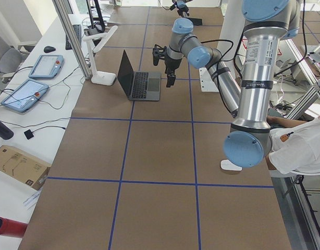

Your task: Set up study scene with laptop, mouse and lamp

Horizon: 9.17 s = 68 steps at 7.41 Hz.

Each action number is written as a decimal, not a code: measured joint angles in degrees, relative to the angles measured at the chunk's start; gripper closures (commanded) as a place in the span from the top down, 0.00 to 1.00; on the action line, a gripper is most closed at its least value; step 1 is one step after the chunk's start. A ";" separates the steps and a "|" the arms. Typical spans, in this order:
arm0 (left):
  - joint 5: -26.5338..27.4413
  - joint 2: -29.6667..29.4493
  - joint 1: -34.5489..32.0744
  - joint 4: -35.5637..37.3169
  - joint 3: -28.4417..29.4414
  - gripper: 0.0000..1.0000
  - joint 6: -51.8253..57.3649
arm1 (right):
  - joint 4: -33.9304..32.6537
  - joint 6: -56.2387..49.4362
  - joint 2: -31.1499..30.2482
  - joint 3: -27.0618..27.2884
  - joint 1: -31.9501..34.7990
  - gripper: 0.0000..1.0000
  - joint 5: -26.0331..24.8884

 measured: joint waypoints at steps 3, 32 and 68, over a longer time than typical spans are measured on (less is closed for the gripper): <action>-0.07 0.04 -0.13 0.22 -0.83 0.99 0.00 | 2.69 -0.64 -1.86 -0.83 0.04 0.98 2.06; -0.27 -0.06 0.00 0.60 -0.91 0.99 -1.81 | -18.14 15.01 1.46 19.99 -1.77 0.00 13.35; -0.70 6.70 -0.43 0.76 -0.68 0.99 -0.23 | 15.06 86.65 46.74 -6.28 -16.26 0.51 7.72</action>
